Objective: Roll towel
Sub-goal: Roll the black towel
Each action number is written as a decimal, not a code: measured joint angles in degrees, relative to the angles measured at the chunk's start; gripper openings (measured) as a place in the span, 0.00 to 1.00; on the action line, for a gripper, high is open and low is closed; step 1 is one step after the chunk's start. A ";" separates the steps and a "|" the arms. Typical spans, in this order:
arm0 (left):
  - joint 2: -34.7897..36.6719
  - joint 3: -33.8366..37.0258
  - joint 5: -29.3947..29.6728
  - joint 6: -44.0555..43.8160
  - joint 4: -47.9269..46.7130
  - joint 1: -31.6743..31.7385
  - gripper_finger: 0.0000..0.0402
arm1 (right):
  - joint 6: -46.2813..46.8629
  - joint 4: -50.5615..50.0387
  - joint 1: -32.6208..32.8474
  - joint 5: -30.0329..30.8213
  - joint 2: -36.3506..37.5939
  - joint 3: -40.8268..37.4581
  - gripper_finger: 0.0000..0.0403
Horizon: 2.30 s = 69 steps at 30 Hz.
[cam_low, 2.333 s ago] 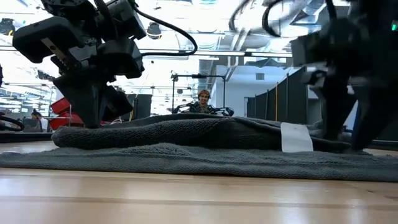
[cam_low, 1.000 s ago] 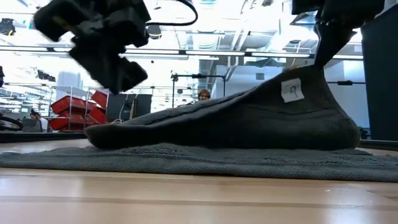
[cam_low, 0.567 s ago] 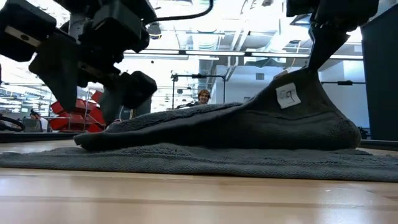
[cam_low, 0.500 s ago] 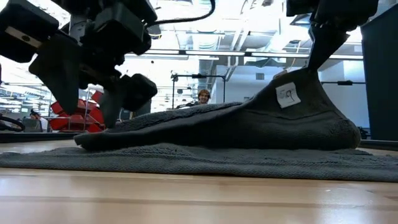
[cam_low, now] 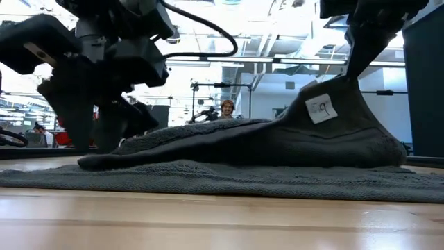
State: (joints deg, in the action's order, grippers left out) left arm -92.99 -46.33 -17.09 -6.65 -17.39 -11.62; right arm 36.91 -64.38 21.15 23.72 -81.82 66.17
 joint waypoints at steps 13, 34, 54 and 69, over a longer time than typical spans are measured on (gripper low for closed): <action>0.34 4.81 12.97 -15.70 8.39 2.31 0.25 | -8.35 4.26 -1.36 -7.57 0.00 0.00 0.01; 0.44 16.09 23.05 -20.87 25.62 20.48 0.00 | -14.02 6.68 -12.79 -8.78 0.00 -1.33 0.01; 10.90 3.26 6.65 21.43 -15.87 39.95 0.00 | -21.86 6.39 -23.76 -7.21 -0.02 -0.94 0.01; 4.97 2.73 3.15 30.52 -14.51 25.61 0.44 | -21.99 7.56 -23.54 -7.32 -0.02 -0.90 0.01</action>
State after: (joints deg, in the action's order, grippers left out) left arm -88.02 -43.59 -13.94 23.87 -31.90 13.99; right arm 14.92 -56.82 -2.39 16.40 -81.84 65.28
